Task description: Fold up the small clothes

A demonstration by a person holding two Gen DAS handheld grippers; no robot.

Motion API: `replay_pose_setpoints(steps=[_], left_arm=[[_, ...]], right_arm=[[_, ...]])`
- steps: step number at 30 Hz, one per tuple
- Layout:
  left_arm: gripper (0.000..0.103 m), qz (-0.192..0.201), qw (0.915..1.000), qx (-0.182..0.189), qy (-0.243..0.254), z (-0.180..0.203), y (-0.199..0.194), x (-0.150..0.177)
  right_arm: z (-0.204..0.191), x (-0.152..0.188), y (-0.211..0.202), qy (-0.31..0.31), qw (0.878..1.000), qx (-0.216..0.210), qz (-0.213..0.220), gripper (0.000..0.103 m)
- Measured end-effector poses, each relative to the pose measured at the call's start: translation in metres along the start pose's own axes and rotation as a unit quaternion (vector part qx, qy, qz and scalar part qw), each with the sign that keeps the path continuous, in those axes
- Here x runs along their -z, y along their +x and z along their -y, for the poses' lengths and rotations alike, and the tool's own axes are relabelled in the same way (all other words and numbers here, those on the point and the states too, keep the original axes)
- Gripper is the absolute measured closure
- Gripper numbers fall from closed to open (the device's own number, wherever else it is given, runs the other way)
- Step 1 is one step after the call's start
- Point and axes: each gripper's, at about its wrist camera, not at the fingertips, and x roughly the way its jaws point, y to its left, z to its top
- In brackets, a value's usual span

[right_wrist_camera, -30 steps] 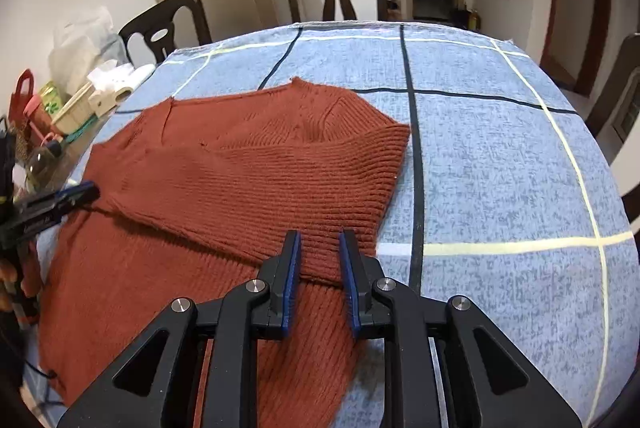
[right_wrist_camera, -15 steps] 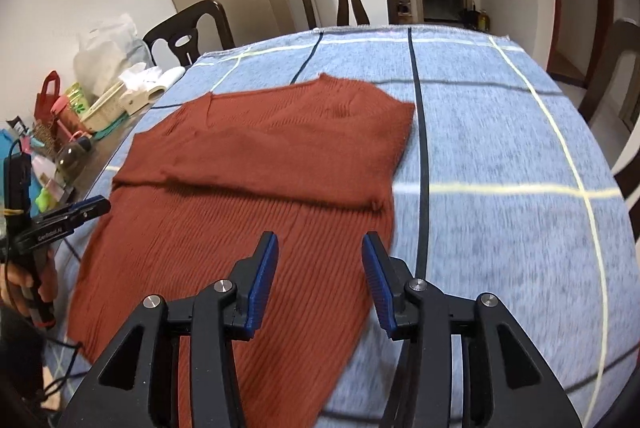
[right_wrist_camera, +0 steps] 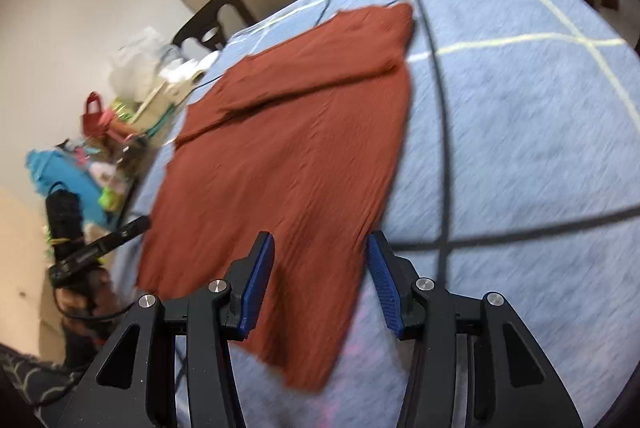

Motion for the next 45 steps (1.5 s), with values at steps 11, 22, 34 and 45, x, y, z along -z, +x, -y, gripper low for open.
replay_pose_setpoints(steps=[11,22,34,45], left_arm=[[0.071,-0.010,0.9987,0.044,-0.024,0.002,0.003,0.008],[0.096,0.056,0.9960,0.063,-0.030,-0.010,-0.031,-0.011],[0.096,0.098,0.9919,0.079,-0.017,-0.004,-0.041,-0.058],[0.096,0.100,0.9932,0.056,-0.021,-0.015,0.000,-0.145]], right_arm=[[-0.012,0.011,0.006,-0.006,1.000,-0.004,-0.003,0.084],[-0.007,0.009,-0.023,0.010,0.998,-0.042,0.045,0.096],[-0.006,-0.030,-0.037,0.016,0.992,-0.080,0.095,0.096],[-0.012,-0.118,-0.018,-0.015,0.990,-0.076,0.114,0.096]])
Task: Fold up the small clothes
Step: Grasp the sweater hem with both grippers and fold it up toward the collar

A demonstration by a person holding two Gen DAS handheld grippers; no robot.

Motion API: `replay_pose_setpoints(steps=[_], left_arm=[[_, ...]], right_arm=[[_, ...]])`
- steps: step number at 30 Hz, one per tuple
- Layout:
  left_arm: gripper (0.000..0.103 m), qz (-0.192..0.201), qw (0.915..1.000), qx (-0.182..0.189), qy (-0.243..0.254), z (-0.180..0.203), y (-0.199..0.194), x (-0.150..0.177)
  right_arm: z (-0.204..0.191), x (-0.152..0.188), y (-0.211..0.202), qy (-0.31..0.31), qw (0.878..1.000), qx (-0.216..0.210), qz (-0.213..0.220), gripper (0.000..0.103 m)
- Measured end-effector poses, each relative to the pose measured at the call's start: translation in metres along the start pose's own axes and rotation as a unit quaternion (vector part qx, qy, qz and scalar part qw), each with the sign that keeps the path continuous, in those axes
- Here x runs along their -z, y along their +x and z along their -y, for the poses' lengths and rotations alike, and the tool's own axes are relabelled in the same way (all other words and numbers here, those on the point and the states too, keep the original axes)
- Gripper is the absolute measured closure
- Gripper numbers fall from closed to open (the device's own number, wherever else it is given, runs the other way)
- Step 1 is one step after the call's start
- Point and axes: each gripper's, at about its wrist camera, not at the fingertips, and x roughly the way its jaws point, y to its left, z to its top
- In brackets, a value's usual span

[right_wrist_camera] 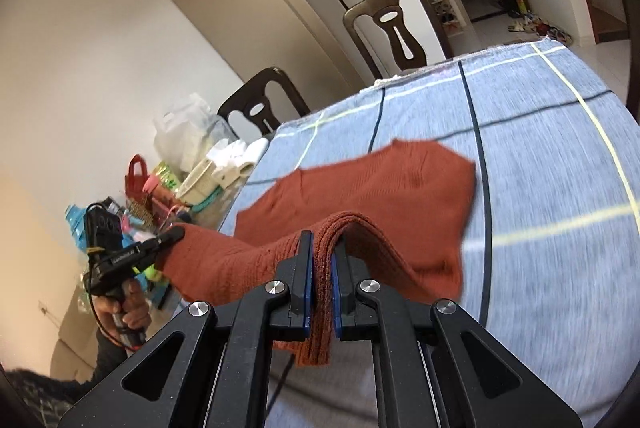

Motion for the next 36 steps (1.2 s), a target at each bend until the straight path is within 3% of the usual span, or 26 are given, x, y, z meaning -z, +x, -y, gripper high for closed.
replay_pose_setpoints(steps=[9,14,17,22,27,32,35,36], left_arm=[[0.096,-0.040,0.9979,-0.023,-0.045,-0.038,0.071,-0.032],[0.096,-0.089,0.9910,-0.039,-0.091,-0.066,0.108,-0.024],[0.096,-0.091,0.9911,-0.023,-0.094,-0.065,0.101,-0.019],[0.088,-0.090,0.9931,0.013,-0.074,-0.052,0.079,-0.011],[0.086,-0.108,0.9902,0.040,-0.079,-0.045,0.092,-0.011],[0.083,-0.044,0.9919,0.039,-0.112,-0.055,0.090,-0.045],[0.071,-0.018,0.9923,0.016,-0.122,-0.061,0.081,-0.057],[0.071,-0.012,0.9933,0.005,-0.115,-0.061,0.078,-0.057]], right_arm=[[0.048,-0.046,0.064,0.056,0.998,0.021,-0.025,0.096],[0.089,-0.046,0.107,0.115,0.989,0.044,-0.078,0.094],[0.096,-0.042,0.109,0.130,0.986,0.029,-0.096,0.090],[0.075,-0.039,0.092,0.078,0.991,-0.001,-0.109,0.086],[0.066,-0.042,0.106,0.063,0.990,-0.021,-0.122,0.086],[0.080,-0.067,0.109,0.114,0.990,-0.054,-0.064,0.083],[0.083,-0.077,0.100,0.121,0.991,-0.041,-0.032,0.056],[0.082,-0.078,0.096,0.118,0.992,-0.039,-0.024,0.055]])
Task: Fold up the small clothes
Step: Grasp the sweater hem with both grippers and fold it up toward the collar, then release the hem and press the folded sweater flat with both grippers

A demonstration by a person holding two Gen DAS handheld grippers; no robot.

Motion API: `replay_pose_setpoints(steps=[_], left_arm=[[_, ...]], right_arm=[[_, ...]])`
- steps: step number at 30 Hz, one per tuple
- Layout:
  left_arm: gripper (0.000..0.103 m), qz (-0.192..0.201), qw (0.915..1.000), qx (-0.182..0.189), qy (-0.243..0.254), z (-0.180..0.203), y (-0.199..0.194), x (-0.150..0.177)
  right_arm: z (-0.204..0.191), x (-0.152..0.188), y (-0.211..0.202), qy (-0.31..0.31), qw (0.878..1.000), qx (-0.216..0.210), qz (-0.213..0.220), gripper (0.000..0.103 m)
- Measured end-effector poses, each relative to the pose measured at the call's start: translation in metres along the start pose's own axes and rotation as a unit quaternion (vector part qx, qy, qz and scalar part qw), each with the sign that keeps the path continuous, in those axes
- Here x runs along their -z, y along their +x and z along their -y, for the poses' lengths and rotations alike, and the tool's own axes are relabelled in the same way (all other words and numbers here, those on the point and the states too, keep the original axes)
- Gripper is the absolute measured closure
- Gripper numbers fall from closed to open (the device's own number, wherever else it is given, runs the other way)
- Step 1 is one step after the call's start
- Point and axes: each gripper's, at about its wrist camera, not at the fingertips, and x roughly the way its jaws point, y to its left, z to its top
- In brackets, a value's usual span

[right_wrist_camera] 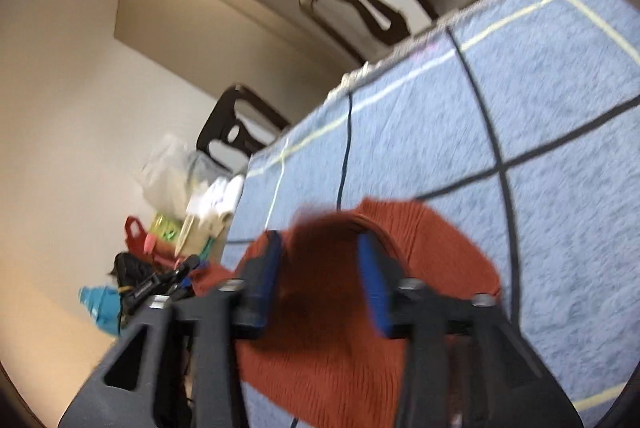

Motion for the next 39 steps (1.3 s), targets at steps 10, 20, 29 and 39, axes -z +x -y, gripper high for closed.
replay_pose_setpoints(steps=[10,20,29,39], left_arm=[[0.064,-0.035,0.9939,-0.086,0.059,0.001,0.023,0.018],[0.064,-0.038,0.9764,-0.163,0.136,0.012,0.033,0.037],[0.064,-0.012,0.9732,-0.116,0.199,0.051,-0.023,0.085],[0.064,-0.046,0.9631,-0.138,0.227,0.049,0.002,0.118]], right_arm=[[-0.004,0.015,0.010,-0.074,0.992,0.102,-0.015,0.055],[-0.005,0.029,0.022,-0.170,0.953,0.249,-0.021,0.058],[-0.049,0.080,-0.019,-0.236,0.943,0.235,-0.004,0.061],[-0.036,0.108,-0.012,-0.240,0.933,0.268,-0.027,0.087]])
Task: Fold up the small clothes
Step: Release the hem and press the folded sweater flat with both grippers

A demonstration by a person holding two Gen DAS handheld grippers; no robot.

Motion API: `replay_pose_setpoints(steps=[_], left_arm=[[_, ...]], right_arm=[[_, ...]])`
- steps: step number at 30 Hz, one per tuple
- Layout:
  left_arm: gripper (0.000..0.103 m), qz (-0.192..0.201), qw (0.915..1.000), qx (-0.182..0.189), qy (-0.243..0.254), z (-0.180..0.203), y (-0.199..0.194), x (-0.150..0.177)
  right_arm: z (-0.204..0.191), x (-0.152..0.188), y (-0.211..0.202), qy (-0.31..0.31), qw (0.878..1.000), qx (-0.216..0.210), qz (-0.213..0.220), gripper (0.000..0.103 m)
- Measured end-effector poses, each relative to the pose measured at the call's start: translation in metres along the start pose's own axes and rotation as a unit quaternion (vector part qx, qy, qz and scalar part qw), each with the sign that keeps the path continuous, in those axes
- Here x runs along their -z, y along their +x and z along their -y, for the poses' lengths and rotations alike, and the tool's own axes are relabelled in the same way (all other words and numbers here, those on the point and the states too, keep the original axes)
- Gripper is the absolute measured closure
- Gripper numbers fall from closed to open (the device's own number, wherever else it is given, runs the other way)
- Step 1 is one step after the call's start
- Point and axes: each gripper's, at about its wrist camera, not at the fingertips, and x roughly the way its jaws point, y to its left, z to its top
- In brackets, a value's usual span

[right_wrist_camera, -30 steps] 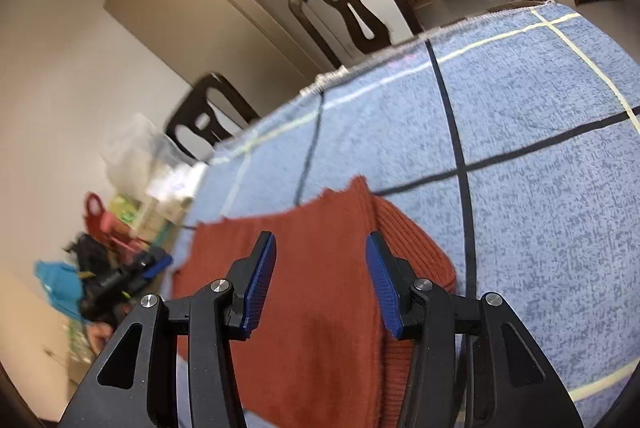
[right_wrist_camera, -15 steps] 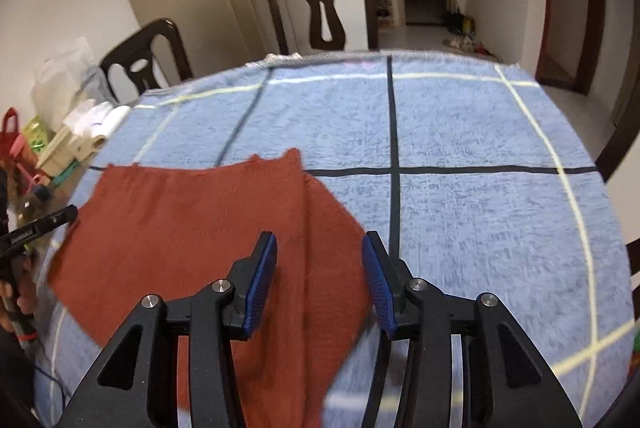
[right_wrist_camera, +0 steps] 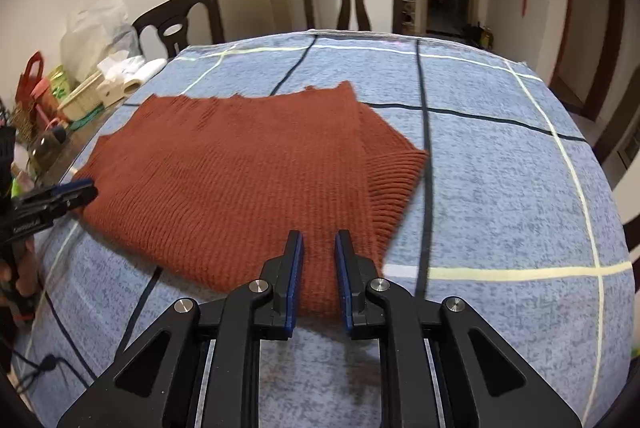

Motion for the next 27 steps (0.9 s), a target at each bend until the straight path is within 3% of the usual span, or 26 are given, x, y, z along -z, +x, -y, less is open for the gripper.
replay_pose_setpoints(steps=[9,22,25,27], left_arm=[[0.064,0.007,0.9999,-0.006,-0.008,0.000,-0.007,0.008],[0.064,0.013,0.9988,-0.047,0.005,0.010,-0.013,0.002],[0.064,0.019,0.9983,-0.056,0.000,0.003,-0.015,-0.003],[0.064,0.022,0.9979,-0.061,-0.007,-0.004,-0.015,-0.007]], right_arm=[[0.007,0.009,-0.009,0.019,1.000,-0.015,0.009,0.087],[0.005,0.001,-0.015,0.024,1.000,-0.013,0.015,0.084],[0.008,-0.003,-0.013,0.031,0.999,-0.014,0.015,0.071],[0.010,-0.005,-0.011,0.037,0.999,-0.014,0.015,0.049]])
